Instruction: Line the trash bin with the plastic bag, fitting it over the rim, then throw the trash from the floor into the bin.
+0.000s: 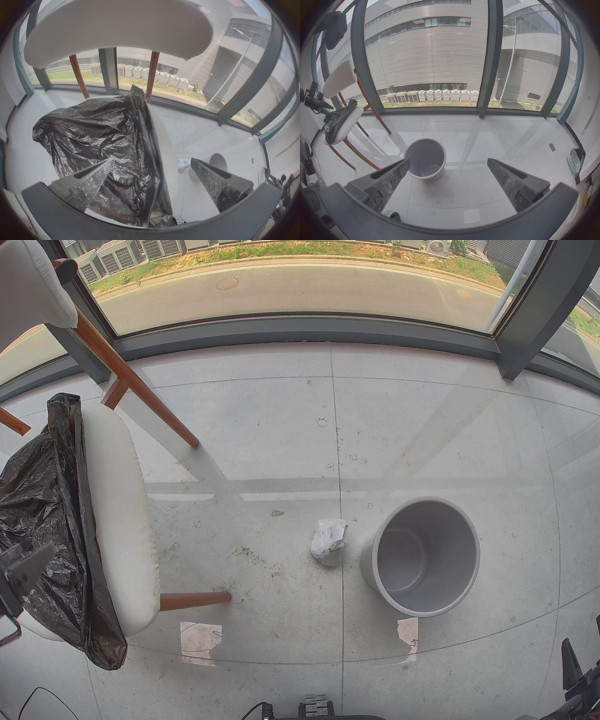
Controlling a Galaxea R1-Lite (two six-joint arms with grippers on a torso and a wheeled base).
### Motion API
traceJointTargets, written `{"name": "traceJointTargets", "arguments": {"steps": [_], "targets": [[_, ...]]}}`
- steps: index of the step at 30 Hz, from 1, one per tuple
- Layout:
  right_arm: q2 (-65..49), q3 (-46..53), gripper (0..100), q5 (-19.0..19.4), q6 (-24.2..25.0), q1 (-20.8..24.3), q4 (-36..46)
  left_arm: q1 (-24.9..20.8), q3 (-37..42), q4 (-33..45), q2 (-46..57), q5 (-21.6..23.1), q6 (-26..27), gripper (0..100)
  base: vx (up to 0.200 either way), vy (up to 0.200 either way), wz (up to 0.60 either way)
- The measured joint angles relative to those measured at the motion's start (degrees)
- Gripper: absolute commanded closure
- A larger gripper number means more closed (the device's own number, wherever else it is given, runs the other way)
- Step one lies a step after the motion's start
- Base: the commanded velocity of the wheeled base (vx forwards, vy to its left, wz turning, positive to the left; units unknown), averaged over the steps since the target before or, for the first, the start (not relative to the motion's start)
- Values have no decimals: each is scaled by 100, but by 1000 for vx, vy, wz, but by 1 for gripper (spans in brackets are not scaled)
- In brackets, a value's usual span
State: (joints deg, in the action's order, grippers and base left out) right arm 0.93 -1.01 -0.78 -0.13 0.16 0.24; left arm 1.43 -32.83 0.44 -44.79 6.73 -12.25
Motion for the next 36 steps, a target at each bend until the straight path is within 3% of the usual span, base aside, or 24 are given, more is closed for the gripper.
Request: {"name": "traceJointTargets", "arguments": {"steps": [12,29,30,36], "targets": [[0,0,0,2,6,6,-6,-200,-761,24,-1631,-107,-44,0,0,0,0],[0,0,0,5,6,9,-9,-445,-1006,18,-2423,-532,-15,0,0,0,0],[0,0,0,7,6,6,-6,-451,-1000,18,-2450,-616,-15,100,0,0,0],[0,0,0,7,6,9,-6,-445,-1008,-37,-2623,-862,-22,100,0,0,0]]}}
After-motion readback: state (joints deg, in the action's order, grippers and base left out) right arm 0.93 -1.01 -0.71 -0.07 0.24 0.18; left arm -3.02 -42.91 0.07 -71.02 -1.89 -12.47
